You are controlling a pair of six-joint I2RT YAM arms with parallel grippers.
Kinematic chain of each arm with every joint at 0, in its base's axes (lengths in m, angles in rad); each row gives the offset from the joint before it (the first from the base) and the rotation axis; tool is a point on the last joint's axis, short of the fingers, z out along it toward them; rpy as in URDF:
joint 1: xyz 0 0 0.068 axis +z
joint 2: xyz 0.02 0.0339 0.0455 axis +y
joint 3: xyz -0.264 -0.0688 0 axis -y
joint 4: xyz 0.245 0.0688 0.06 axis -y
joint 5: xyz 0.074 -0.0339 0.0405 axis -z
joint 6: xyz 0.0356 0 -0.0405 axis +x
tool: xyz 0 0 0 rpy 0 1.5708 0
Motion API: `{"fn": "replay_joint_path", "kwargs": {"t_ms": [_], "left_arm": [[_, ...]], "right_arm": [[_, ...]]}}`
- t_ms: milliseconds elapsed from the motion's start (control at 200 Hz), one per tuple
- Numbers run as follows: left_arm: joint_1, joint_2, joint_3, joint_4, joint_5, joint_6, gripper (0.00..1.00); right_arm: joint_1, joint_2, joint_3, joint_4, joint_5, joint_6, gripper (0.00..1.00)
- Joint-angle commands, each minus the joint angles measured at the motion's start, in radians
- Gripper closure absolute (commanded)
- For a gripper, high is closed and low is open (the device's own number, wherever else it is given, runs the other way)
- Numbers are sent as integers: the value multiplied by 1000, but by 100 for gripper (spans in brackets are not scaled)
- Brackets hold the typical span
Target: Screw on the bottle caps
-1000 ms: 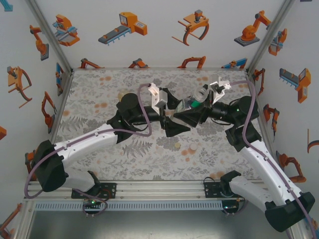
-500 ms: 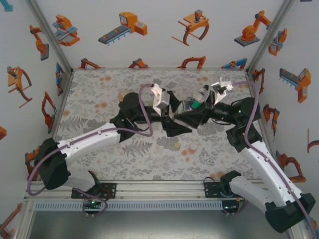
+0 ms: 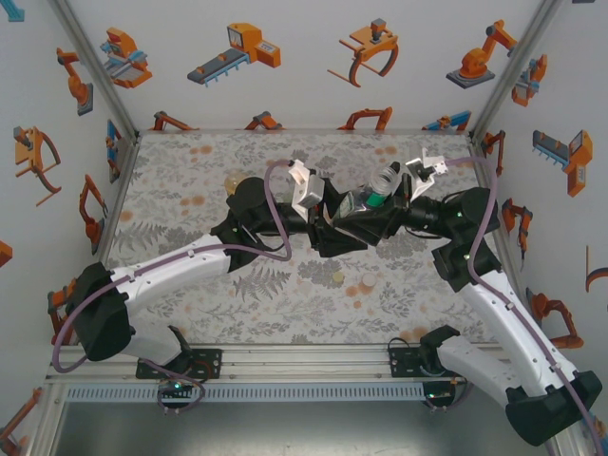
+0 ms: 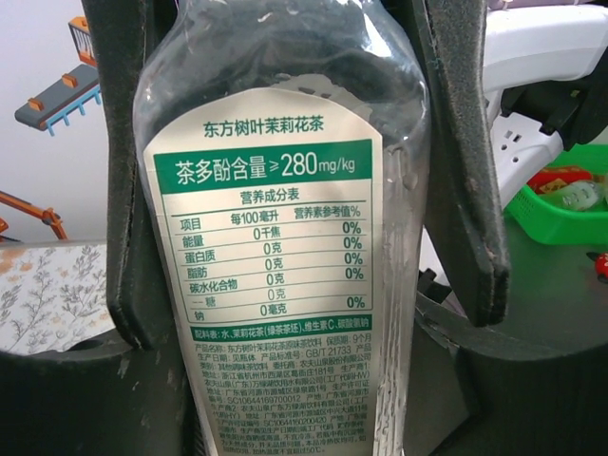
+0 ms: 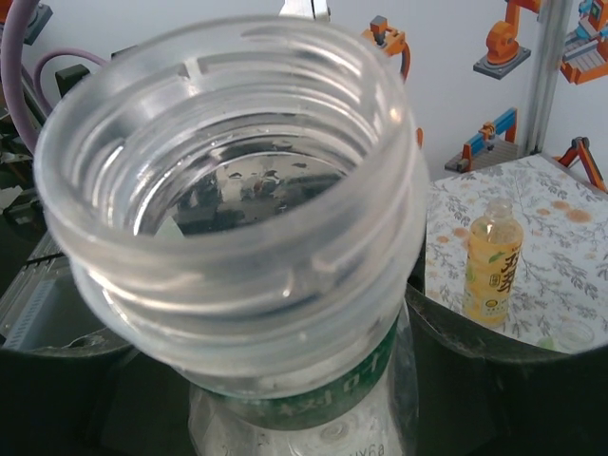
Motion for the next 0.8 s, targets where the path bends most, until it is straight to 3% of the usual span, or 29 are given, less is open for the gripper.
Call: {"fn": "replay_joint_path", "kwargs": {"t_ms": [0,471,791], "left_arm": [[-6,9,19,33,-14,2,48],[-3,-53,-38,16,-81,43,53],[10,-136,-73,-69,-115,102,53]], "right_arm": [[8,-27,4,55,8,27,60],[7,-81,-11,-70,74,-48,28],[7,-151,-47,-157,122,-88,26]]}}
